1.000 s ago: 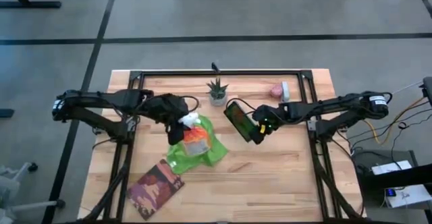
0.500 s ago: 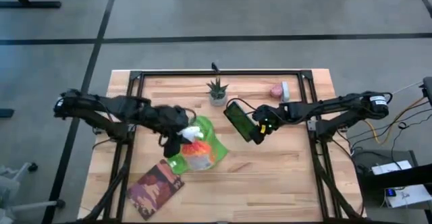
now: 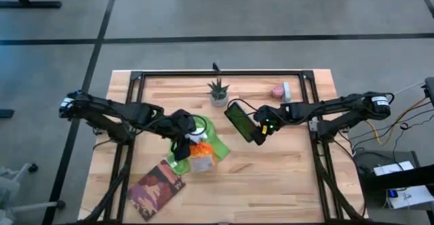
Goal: Apply microfiber cloth
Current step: Spray the front and back of the tablet with the spray bottle
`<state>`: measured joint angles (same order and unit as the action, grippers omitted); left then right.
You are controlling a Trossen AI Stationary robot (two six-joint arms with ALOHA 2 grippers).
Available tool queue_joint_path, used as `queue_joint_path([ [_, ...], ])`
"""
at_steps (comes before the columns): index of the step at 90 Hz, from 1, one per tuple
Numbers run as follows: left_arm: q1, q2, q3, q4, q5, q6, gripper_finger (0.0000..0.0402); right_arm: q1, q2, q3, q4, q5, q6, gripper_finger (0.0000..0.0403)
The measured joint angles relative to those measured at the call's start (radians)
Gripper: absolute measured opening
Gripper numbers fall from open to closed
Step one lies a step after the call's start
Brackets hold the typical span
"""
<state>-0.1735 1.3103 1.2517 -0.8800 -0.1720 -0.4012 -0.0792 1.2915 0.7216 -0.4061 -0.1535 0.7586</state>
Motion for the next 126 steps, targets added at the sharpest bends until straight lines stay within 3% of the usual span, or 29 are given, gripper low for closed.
queue_joint_path([
  [27, 0.064, -0.088, -0.005, -0.209, -0.174, 0.015, 0.0119, 0.0, 0.0, 0.0, 0.0, 0.0, 0.005, 0.0009],
  [35, 0.072, -0.101, -0.005, -0.253, -0.183, 0.001, 0.0119, 0.0, 0.0, 0.0, 0.0, 0.0, 0.007, 0.0009],
  [62, 0.05, -0.108, -0.005, -0.097, -0.007, -0.003, 0.0119, 0.0, -0.001, 0.0, 0.003, 0.0, 0.004, 0.0009],
  [86, 0.028, -0.056, -0.011, -0.045, 0.015, 0.001, 0.0122, -0.004, -0.003, 0.0, -0.001, -0.038, 0.06, 0.0009],
  [126, 0.028, -0.052, 0.013, -0.059, 0.023, 0.176, 0.021, -0.007, -0.006, 0.03, 0.0, -0.052, 0.139, 0.0009],
])
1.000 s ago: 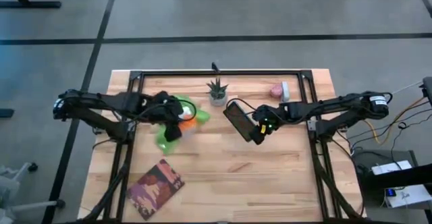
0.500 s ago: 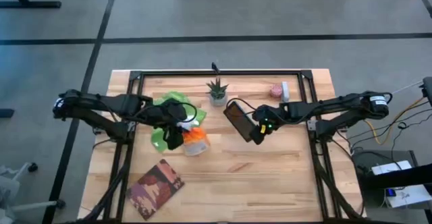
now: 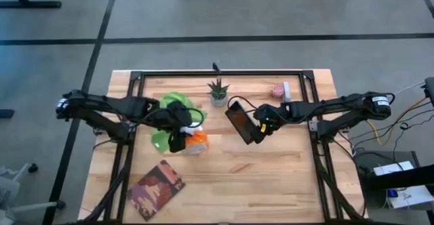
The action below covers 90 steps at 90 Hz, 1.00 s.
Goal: Apply microfiber cloth
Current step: Spray the front and back of the tablet with the spray bottle
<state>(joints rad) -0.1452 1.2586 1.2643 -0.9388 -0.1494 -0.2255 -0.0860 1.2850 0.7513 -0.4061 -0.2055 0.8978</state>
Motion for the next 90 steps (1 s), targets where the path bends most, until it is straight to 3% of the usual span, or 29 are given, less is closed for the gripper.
queue_joint_path([
  [37, 0.0, -0.09, -0.06, 0.019, -0.076, 0.202, 0.0264, 0.001, 0.0, 0.032, -0.004, 0.06, 0.051, 0.0009],
  [90, -0.005, -0.41, -0.249, 0.081, 0.022, 0.224, 0.0286, 0.003, 0.0, 0.031, -0.004, 0.059, 0.054, 0.0009],
])
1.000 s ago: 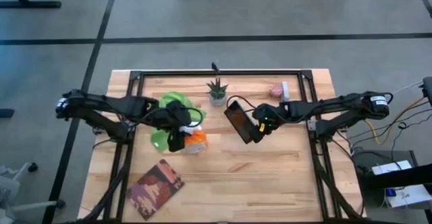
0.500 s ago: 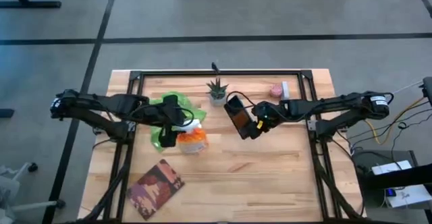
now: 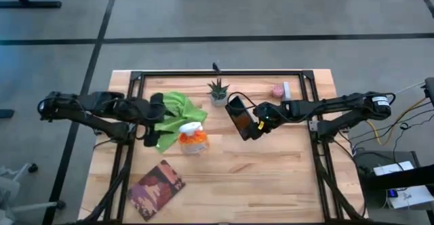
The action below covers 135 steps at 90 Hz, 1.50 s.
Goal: Apply microfiber cloth
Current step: Spray the front and back of the tablet with the spray bottle
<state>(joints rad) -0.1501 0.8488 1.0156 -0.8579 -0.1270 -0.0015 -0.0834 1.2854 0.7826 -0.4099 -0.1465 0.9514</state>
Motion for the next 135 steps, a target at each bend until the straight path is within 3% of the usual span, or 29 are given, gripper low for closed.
queue_joint_path([
  [13, 0.0, -0.042, -0.093, 0.068, 0.007, -0.007, 0.0286, 0.0, 0.0, 0.0, 0.001, 0.0, -0.028, 0.0009],
  [34, 0.0, -0.003, -0.258, 0.375, 0.007, -0.007, 0.0286, 0.0, 0.0, 0.0, 0.004, 0.015, -0.077, 0.0009],
  [60, -0.006, 0.116, -0.293, 0.544, 0.011, -0.007, 0.0286, 0.0, 0.0, -0.001, 0.004, 0.016, -0.111, 0.0009],
  [74, -0.021, 0.172, -0.294, 0.63, 0.095, 0.004, 0.0286, 0.0, 0.0, -0.002, 0.004, 0.017, -0.116, 0.0009],
  [95, -0.037, 0.155, -0.253, 0.535, 0.116, -0.007, 0.0286, 0.0, 0.0, -0.002, 0.005, 0.018, -0.115, 0.0009],
  [117, -0.037, 0.107, -0.244, 0.419, -0.051, -0.016, 0.0286, 0.003, 0.001, -0.002, 0.007, 0.066, -0.07, 0.0009],
  [135, -0.04, 0.146, -0.246, 0.404, -0.072, -0.071, 0.0286, 0.002, -0.022, -0.001, -0.009, 0.083, -0.026, 0.0009],
])
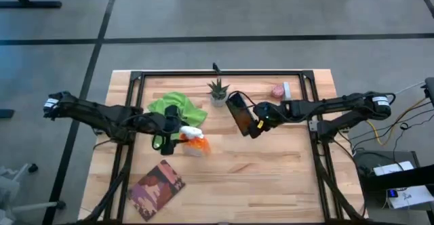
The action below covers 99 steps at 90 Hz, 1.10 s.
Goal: Apply microfiber cloth
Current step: Spray the front and back of the tablet with the spray bottle
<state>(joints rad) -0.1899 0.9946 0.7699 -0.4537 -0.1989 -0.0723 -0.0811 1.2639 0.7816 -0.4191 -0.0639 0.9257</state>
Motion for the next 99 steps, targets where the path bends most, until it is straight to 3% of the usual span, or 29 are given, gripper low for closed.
queue_joint_path([
  [35, -0.001, 0.157, -0.001, 0.11, -0.008, -0.165, 0.0286, 0.008, -0.11, 0.014, -0.244, 0.014, 0.072, 0.0009],
  [56, -0.003, 0.235, -0.002, 0.302, -0.024, -0.241, 0.0276, 0.029, -0.13, 0.013, -0.252, 0.048, 0.052, 0.0009],
  [70, -0.003, 0.249, 0.038, 0.29, -0.084, -0.281, 0.0265, 0.035, -0.152, 0.028, -0.283, 0.057, 0.084, 0.0009],
  [99, -0.004, 0.156, 0.103, 0.193, -0.108, -0.257, 0.0245, 0.243, -0.209, 0.124, -0.38, 0.478, 0.105, 0.0009],
])
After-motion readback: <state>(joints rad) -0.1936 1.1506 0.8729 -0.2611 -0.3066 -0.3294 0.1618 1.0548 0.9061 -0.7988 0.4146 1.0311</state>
